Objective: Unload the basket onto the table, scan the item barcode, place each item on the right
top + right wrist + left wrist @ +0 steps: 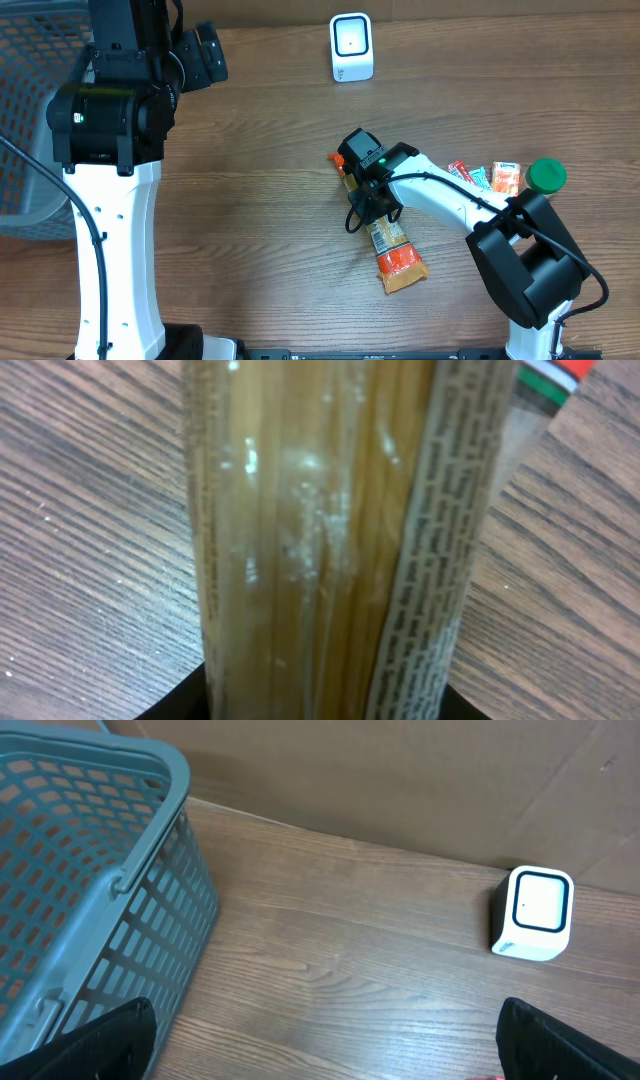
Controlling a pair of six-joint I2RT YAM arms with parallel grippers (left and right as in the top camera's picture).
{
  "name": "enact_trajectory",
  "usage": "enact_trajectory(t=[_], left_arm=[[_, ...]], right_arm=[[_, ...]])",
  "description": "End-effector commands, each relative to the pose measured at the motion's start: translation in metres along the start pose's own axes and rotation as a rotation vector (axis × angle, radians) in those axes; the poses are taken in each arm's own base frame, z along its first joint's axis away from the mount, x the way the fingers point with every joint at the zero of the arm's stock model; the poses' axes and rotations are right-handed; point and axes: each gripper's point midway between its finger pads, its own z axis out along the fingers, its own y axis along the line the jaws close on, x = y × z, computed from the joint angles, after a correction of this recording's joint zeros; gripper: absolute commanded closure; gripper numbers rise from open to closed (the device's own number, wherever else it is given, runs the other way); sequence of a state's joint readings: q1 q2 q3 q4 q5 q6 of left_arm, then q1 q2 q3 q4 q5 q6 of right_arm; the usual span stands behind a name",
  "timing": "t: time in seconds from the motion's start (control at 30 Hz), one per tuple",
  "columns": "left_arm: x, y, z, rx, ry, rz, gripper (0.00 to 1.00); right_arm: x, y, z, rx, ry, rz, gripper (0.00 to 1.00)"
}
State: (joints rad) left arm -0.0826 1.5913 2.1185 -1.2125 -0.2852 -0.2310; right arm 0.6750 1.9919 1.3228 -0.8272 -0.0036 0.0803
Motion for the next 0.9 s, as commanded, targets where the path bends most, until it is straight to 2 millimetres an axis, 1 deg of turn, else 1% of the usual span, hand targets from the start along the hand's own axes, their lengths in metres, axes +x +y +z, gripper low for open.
enact_trajectory(t=[0.0, 0.1, 0.2, 0.3, 0.47, 0.7, 0.8, 0.87], left_arm=[[-0.004, 0.003, -0.003, -0.010, -0.015, 0.012, 0.00], [-0.004, 0.003, -0.003, -0.010, -0.015, 0.012, 0.00], [-0.004, 0.004, -0.003, -0.010, -0.014, 0.012, 0.00], [-0.004, 0.004, -0.003, -0.010, -0.015, 0.012, 0.00], [-0.004, 0.003, -0.003, -0.010, -0.014, 0.012, 0.00], [-0.004, 0.003, -0.003, -0.010, -0.014, 0.012, 0.00], [-0.004, 0.003, -0.003, -0.010, -0.014, 0.012, 0.00], [-0.004, 0.003, -0.003, -0.010, -0.015, 0.012, 0.00]], right_arm=[[0.005, 0.005, 0.008, -0.022, 0.018, -0.004, 0.67], [0.000, 0.006, 0.006, -0.025, 0.006, -0.004, 0.77], [-0.006, 0.007, 0.000, -0.028, -0.013, -0.006, 0.82], [-0.011, 0.008, -0.010, -0.034, -0.046, -0.010, 0.96], [-0.023, 0.014, -0.045, -0.066, -0.138, -0.019, 0.96], [-0.032, 0.017, -0.104, -0.086, -0.281, -0.025, 0.96], [-0.034, 0.017, -0.119, -0.092, -0.321, -0.030, 0.96], [-0.034, 0.018, -0.124, -0.089, -0.333, -0.058, 0.96]])
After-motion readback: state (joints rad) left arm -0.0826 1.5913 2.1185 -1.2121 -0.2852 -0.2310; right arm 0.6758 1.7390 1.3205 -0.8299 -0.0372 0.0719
